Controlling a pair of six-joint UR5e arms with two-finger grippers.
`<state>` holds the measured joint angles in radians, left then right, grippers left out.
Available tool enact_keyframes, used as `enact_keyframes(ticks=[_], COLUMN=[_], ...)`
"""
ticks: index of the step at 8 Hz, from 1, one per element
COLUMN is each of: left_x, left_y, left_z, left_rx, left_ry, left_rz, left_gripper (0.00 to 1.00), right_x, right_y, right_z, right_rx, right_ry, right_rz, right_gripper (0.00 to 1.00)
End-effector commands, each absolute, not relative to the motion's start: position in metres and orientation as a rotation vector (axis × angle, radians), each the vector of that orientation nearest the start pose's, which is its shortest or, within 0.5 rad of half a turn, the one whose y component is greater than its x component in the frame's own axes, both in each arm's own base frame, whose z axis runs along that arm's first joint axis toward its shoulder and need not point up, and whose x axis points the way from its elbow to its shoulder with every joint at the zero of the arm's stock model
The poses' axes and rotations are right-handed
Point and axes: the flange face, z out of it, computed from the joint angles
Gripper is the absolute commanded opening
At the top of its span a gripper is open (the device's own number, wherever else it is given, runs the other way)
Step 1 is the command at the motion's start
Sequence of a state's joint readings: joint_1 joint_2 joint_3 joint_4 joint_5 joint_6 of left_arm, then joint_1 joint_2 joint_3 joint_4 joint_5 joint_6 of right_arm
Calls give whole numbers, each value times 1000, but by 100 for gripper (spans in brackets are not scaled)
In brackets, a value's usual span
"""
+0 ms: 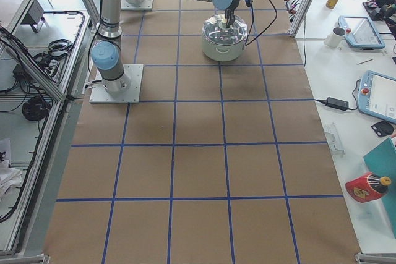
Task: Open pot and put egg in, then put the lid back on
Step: 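Lower the glass lid onto the pot with the right gripper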
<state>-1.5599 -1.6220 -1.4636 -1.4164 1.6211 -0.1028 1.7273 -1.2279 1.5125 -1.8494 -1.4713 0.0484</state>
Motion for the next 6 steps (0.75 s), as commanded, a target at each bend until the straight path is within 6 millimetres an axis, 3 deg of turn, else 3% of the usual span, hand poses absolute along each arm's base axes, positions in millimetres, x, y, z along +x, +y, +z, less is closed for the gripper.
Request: enact_keyframes(ticks=[1, 6], left_x=[-121, -121], left_y=[-535, -534], left_z=[530, 531], left_rx=[-188, -188], left_ry=[3080, 3080], left_rz=[-321, -321], left_gripper=[100, 100], right_x=[237, 237], right_y=[-587, -584], right_z=[351, 346], right_rx=[-165, -159], right_ry=[3042, 3039], right_rz=[31, 51], right_gripper=[0, 0])
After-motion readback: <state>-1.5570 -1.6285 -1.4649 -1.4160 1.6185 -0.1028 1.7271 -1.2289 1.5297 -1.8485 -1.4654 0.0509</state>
